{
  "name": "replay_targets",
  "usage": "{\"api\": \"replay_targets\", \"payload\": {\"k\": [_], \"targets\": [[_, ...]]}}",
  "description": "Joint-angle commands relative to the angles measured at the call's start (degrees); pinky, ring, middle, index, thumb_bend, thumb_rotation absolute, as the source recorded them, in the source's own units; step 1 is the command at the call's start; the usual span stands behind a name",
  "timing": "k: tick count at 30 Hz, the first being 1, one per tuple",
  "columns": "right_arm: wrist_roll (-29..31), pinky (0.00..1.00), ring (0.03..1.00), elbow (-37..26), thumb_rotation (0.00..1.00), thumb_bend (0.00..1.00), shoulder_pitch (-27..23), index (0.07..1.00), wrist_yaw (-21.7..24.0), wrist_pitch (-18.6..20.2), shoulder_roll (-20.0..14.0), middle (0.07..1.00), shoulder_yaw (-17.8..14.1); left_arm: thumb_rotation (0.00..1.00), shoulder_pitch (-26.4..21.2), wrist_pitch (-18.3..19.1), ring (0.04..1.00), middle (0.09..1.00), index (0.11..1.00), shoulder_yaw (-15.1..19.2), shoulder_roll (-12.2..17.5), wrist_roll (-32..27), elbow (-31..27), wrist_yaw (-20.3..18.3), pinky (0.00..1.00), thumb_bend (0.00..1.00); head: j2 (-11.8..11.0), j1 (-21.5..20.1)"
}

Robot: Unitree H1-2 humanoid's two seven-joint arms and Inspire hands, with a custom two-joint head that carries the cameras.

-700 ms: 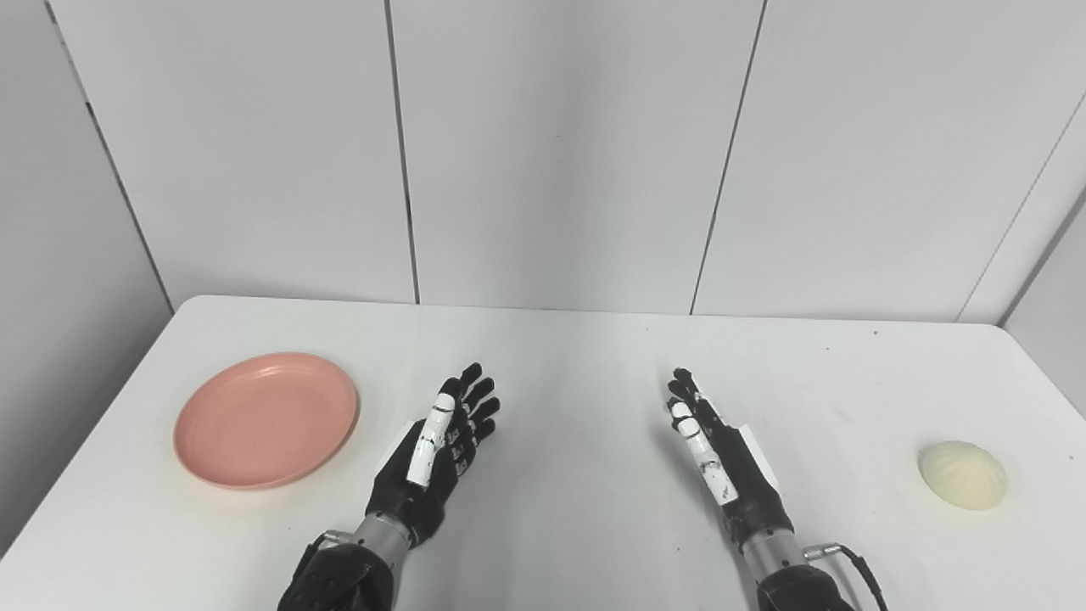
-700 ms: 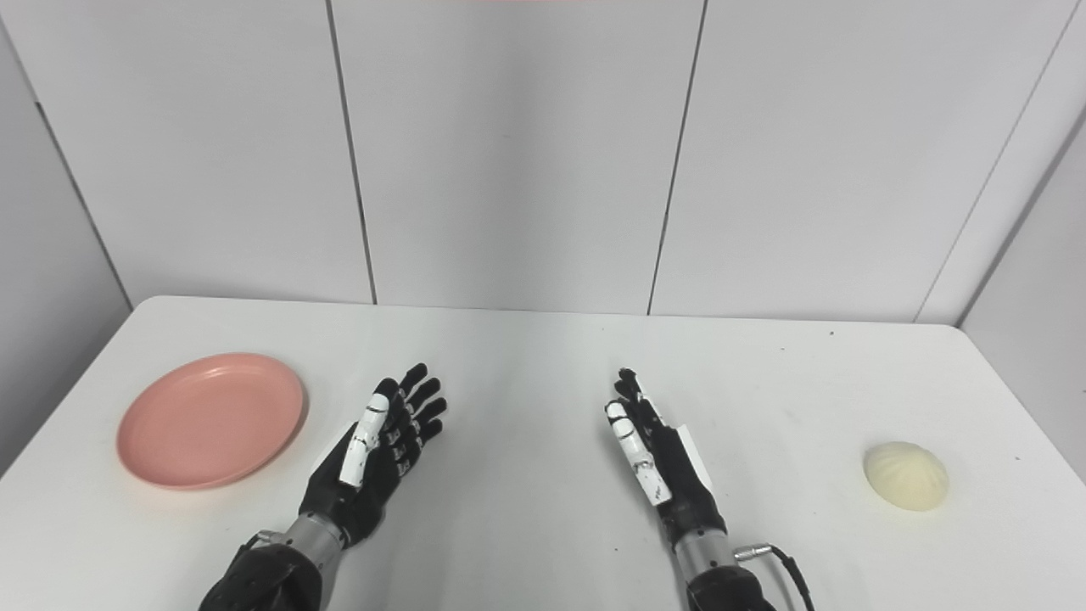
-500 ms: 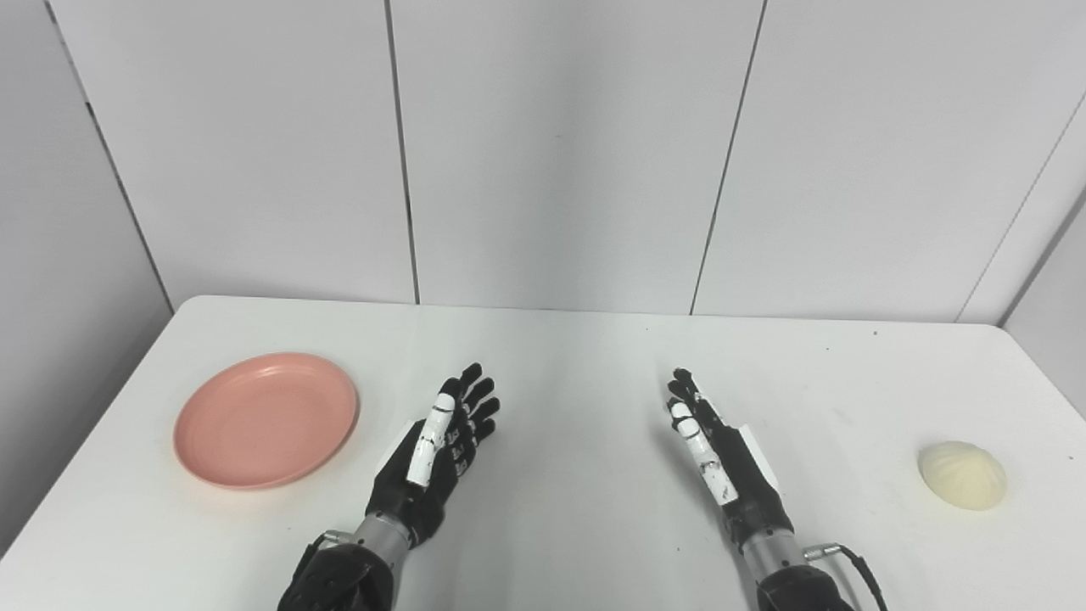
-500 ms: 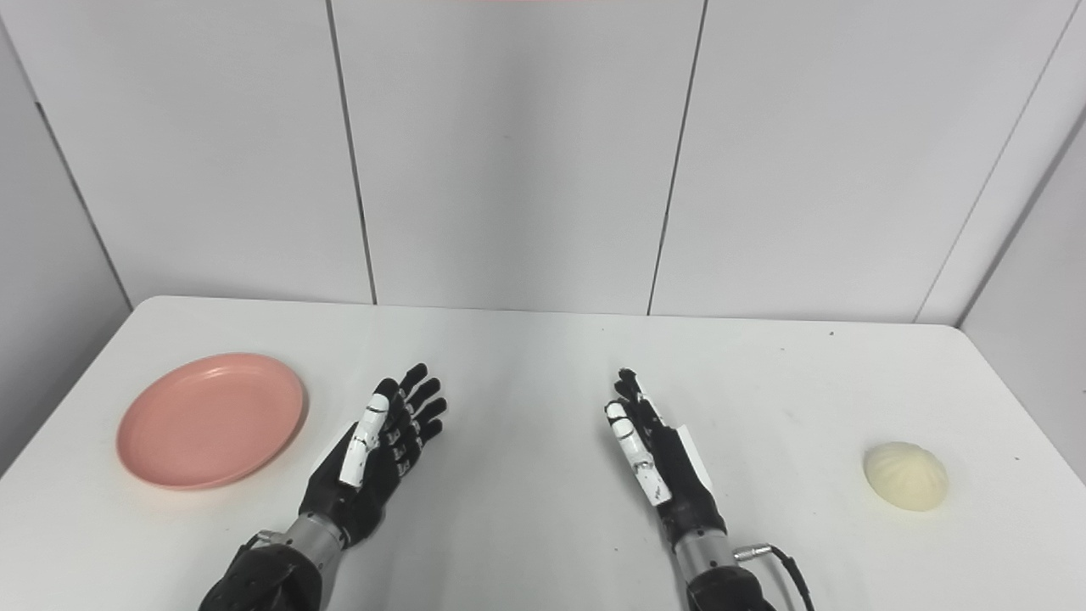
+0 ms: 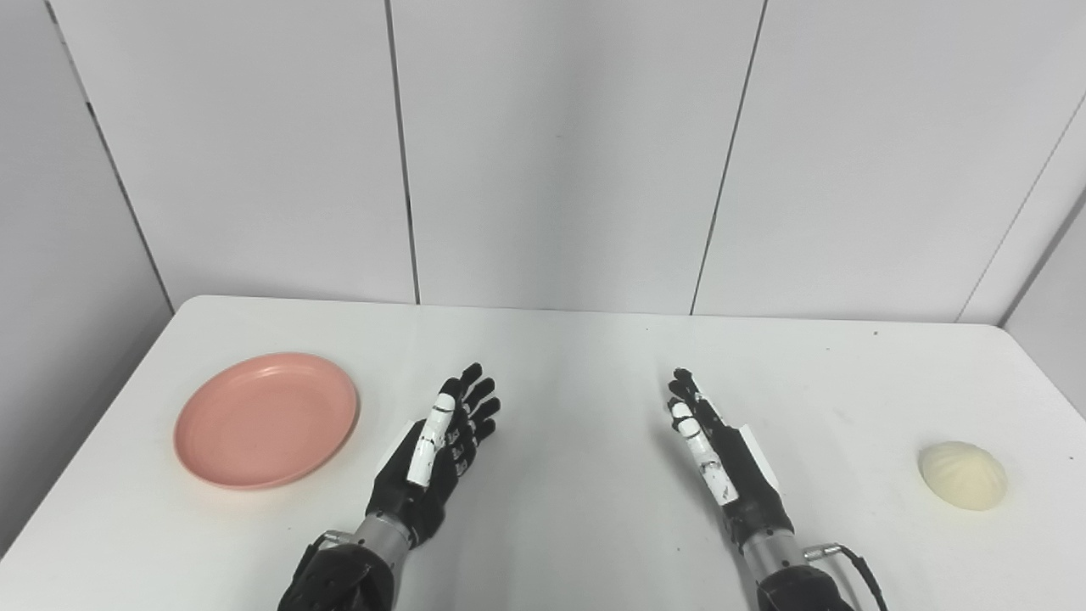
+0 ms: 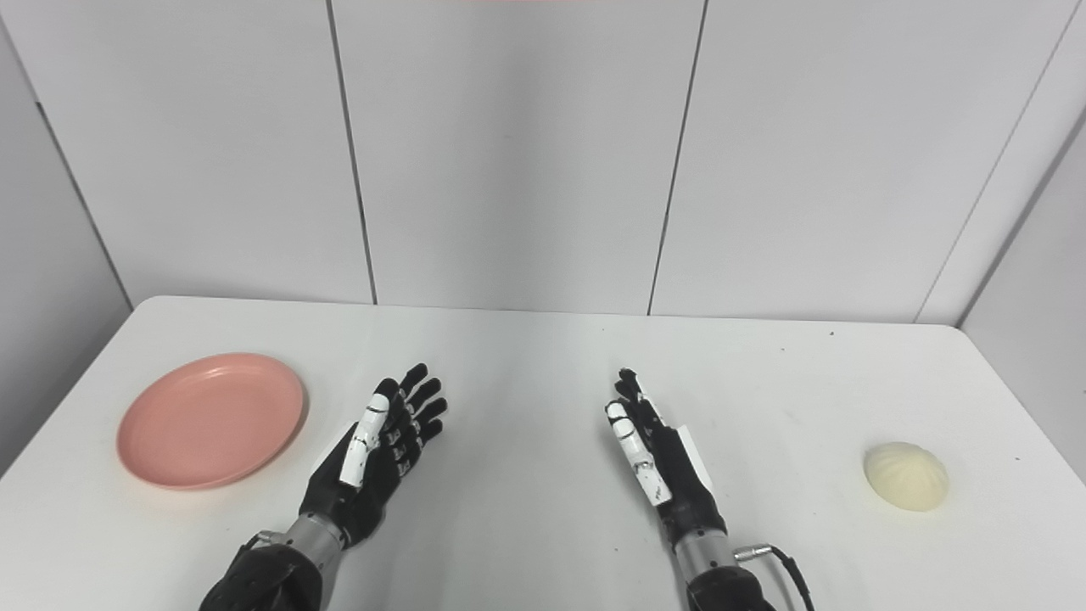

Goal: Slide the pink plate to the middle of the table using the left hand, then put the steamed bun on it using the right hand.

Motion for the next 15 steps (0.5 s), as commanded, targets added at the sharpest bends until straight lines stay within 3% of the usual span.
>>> {"api": "replay_targets", "payload": {"k": [1,5,9,15], "targets": [[0.03,0.91,0.929,-0.18,1.0,0.18,-0.35,0.961,0.55,0.37,-0.28,0.948,0.01,1.0,1.98,4.39,0.98,0.994,1.0,-0.55,0.16,0.75,2.2,0.56,1.0,0.52,-0.02,0.25],[0.02,0.91,0.929,0.28,1.0,0.19,-0.41,0.962,0.65,-0.13,-0.6,0.948,-0.04,1.0,1.74,3.65,0.976,0.993,1.0,-0.63,0.03,0.92,3.16,0.53,1.0,0.53,-0.29,1.99],[0.98,0.91,0.927,1.19,1.0,0.2,-0.52,0.965,1.3,-1.17,-1.38,0.95,-0.5,1.0,0.97,2.71,0.974,0.991,1.0,-0.86,-0.84,1.46,5.15,1.07,0.99,0.53,-1.49,7.21],[3.31,0.94,0.943,2.18,1.0,0.16,-0.82,0.972,3.05,-1.66,-2.49,0.955,-1.56,1.0,-0.59,0.32,0.977,0.993,1.0,-1.35,-2.18,2.33,9.35,1.52,1.0,0.57,-3.22,11.44]]}}
